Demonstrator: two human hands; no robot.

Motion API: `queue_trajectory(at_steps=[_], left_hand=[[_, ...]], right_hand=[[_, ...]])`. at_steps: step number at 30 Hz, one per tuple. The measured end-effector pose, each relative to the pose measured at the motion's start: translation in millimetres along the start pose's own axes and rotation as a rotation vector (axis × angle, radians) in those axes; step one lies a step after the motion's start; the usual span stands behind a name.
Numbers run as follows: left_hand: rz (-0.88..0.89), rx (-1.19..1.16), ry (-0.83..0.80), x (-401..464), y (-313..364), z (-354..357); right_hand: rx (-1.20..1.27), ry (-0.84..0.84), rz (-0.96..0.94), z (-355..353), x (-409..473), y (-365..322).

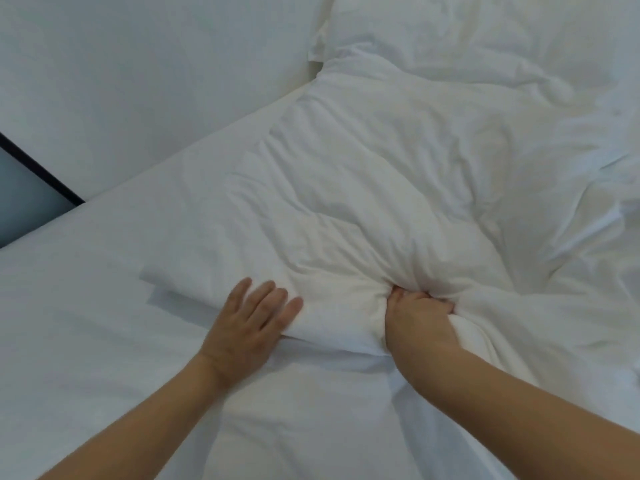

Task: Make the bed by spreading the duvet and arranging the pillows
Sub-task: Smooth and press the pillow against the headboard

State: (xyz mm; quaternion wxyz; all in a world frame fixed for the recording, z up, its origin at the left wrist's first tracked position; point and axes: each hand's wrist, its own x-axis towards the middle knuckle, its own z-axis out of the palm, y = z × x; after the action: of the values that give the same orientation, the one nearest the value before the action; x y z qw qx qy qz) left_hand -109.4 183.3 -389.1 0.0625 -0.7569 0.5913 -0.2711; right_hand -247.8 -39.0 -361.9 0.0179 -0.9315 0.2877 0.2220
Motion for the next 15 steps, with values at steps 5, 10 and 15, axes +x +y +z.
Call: queue_trajectory(at_steps=[5, 10, 15], left_hand=[[-0.412, 0.051, -0.364, 40, -2, 4], [-0.619, -0.097, -0.532, 87, -11, -27], [-0.649, -0.149, -0.393, 107, -30, -93]], right_hand=[[-0.028, 0.010, -0.147, -36, -5, 10], [-0.064, 0.086, -0.211, -84, -19, 29], [-0.141, 0.163, -0.197, -145, -54, 50]])
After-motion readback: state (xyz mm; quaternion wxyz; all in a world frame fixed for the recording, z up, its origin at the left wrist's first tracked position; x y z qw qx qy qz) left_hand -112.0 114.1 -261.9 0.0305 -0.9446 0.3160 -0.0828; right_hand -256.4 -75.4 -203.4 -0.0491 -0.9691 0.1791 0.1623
